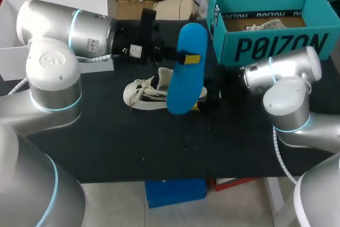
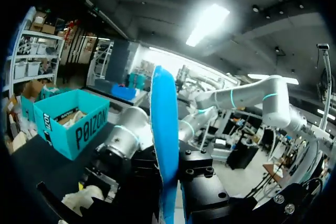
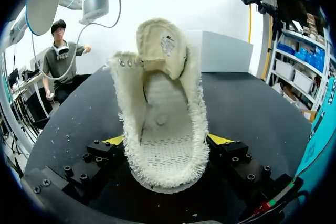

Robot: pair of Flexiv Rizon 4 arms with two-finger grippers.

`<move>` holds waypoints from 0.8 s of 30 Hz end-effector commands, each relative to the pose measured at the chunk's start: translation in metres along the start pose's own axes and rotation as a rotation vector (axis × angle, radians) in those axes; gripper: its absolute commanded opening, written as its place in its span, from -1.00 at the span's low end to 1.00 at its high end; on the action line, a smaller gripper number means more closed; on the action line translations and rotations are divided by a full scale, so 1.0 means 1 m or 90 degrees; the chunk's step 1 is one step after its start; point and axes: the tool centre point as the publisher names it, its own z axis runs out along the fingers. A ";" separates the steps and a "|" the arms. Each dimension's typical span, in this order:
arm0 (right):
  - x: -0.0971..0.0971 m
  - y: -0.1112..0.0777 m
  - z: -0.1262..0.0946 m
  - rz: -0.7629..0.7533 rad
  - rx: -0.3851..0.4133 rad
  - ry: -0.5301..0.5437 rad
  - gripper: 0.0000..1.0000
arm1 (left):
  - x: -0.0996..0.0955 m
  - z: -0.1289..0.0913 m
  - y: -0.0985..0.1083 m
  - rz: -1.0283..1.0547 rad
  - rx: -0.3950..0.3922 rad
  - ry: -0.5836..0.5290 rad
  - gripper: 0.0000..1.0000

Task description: Take the shoe out of the shoebox, open the shoe tongue, remove and reinsert the insole, then place the shoe into the shoebox

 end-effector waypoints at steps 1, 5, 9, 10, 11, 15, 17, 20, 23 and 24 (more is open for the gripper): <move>-0.002 -0.002 0.000 0.000 0.001 0.001 -1.00 | 0.015 -0.006 -0.017 -0.042 0.039 0.018 -1.00; -0.002 -0.002 0.000 0.000 0.001 0.001 -1.00 | 0.027 0.000 -0.039 -0.026 0.039 0.028 -1.00; -0.002 -0.002 0.000 0.000 0.001 0.001 -1.00 | 0.047 0.010 -0.060 -0.013 0.045 0.048 -1.00; -0.002 -0.002 0.000 0.000 0.001 0.001 -1.00 | 0.053 0.013 -0.066 -0.013 0.054 0.052 -1.00; -0.002 -0.002 0.000 0.000 0.001 0.001 -1.00 | 0.058 0.015 -0.071 -0.014 0.058 0.056 -1.00; -0.002 -0.002 0.000 0.000 0.001 0.001 -1.00 | 0.079 0.022 -0.088 -0.021 0.068 0.070 -1.00; -0.002 -0.002 0.000 0.000 0.001 0.001 -1.00 | 0.088 0.023 -0.095 -0.026 0.074 0.076 -1.00; -0.002 -0.002 0.000 0.000 0.001 0.001 -1.00 | 0.104 0.025 -0.104 -0.027 0.067 0.085 -1.00; -0.002 -0.002 0.000 0.000 0.001 0.001 -1.00 | 0.118 0.026 -0.112 -0.035 0.070 0.097 -1.00; -0.002 -0.002 0.000 0.000 0.001 0.001 -1.00 | 0.123 0.026 -0.115 -0.040 0.075 0.102 -1.00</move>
